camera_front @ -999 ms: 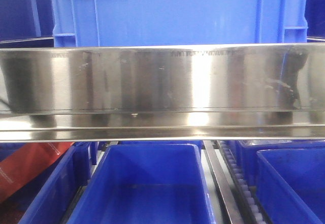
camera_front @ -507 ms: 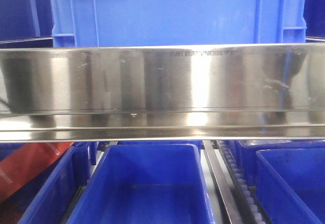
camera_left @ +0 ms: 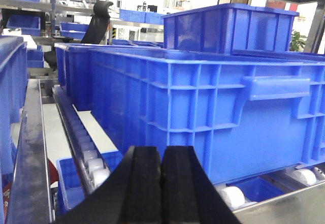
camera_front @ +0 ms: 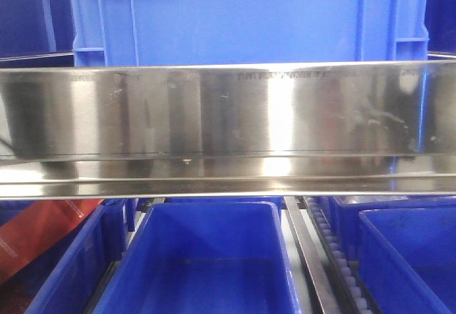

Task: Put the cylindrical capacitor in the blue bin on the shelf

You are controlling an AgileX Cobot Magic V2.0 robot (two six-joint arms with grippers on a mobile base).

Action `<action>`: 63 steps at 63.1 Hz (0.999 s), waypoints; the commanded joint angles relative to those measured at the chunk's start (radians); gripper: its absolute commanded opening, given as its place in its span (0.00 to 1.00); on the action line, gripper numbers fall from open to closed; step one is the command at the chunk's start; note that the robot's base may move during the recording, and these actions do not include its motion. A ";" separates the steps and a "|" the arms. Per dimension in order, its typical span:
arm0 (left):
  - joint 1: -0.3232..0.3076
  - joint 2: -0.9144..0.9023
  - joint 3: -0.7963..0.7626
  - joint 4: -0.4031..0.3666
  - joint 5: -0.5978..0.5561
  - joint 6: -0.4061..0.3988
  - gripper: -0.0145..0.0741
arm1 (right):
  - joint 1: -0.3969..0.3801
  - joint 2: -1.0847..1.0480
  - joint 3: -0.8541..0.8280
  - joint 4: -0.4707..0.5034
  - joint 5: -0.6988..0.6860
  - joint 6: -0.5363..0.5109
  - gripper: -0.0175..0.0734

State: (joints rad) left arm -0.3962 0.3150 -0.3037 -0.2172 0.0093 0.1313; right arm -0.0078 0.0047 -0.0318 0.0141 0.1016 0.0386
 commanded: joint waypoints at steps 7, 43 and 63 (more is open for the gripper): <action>0.005 -0.007 0.002 -0.006 -0.019 0.003 0.04 | 0.021 -0.005 0.032 0.025 -0.068 -0.003 0.01; 0.005 -0.007 0.002 -0.006 -0.021 0.003 0.04 | 0.066 -0.005 0.032 0.025 -0.061 -0.003 0.01; 0.005 -0.007 0.002 -0.006 -0.021 0.003 0.04 | 0.067 -0.005 0.032 0.025 -0.062 -0.003 0.01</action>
State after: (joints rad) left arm -0.3962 0.3150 -0.3037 -0.2172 0.0093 0.1313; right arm 0.0545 0.0028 -0.0013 0.0354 0.0647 0.0386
